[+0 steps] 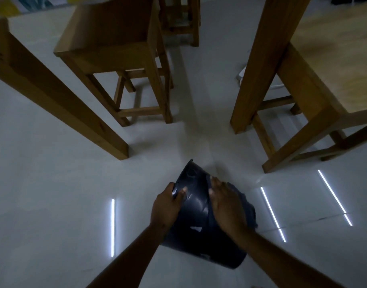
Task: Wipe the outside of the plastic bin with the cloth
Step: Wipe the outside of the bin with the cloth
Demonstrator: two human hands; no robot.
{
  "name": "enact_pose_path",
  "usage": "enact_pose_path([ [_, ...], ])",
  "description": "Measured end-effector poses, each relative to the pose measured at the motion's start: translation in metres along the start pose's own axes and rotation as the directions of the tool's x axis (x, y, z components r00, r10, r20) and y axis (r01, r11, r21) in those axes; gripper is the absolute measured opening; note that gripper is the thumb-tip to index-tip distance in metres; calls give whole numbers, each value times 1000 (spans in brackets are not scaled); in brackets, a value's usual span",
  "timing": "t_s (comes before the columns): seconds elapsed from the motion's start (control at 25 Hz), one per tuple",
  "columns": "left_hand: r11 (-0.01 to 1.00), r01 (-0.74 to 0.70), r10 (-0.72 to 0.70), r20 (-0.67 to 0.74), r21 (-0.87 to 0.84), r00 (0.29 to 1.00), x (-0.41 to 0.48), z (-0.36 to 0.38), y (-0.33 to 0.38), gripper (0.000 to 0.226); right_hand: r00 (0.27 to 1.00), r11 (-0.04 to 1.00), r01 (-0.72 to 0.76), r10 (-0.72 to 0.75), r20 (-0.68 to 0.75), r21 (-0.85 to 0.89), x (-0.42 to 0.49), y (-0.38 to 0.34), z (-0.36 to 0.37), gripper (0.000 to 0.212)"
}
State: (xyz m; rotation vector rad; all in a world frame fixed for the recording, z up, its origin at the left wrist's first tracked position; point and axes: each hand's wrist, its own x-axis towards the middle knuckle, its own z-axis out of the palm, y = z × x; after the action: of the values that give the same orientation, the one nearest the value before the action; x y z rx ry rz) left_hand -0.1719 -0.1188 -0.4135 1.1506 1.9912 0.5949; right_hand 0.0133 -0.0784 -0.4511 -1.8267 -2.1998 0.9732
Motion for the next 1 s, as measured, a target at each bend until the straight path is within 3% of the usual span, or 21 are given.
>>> enact_pose_path([
  [0.08,1000,12,-12,22,2,1000,10,-1,5,34,975,968,222,-223,8,-121,-46,-15,12,56],
  [0.16,997,21,-13,105,-71,994,15,-5,13,31,934,916,354,-356,26,-191,-31,-15,6,61],
  [0.28,998,-21,30,170,-55,985,11,-7,13,34,981,952,194,-185,58,-235,41,2,-44,56],
  [0.36,999,-25,28,122,-27,992,10,-4,15,33,998,992,37,-42,-38,-122,32,21,-38,53],
  [0.4,999,-31,33,98,-19,995,13,-2,17,32,996,992,44,-53,-76,-121,11,21,-23,55],
  [0.48,999,-52,52,91,-4,995,18,-1,22,31,966,935,245,-259,-22,-256,-42,3,-1,58],
  [0.56,997,-65,70,111,-44,991,22,-2,23,31,912,875,388,-411,-18,-289,-36,1,11,56],
  [0.6,996,-66,73,115,-64,991,22,-3,24,31,930,903,358,-369,0,-240,-11,-1,-1,54],
  [0.64,995,-59,68,121,-76,990,21,-3,23,30,971,962,232,-238,-22,-142,18,3,-16,52],
  [0.72,996,-39,50,125,-85,991,22,-2,18,29,998,991,57,-60,-23,-117,32,13,-33,51],
  [0.8,997,-29,38,134,-66,990,20,-2,15,25,985,965,119,-144,-96,-233,-10,13,-9,54],
  [0.92,998,-33,40,122,-59,992,23,-2,11,15,902,855,412,-431,10,-314,-44,-11,13,55],
  [1.0,998,-26,34,131,-65,991,25,-3,17,15,926,897,336,-371,-75,-288,7,-19,-2,55],
])
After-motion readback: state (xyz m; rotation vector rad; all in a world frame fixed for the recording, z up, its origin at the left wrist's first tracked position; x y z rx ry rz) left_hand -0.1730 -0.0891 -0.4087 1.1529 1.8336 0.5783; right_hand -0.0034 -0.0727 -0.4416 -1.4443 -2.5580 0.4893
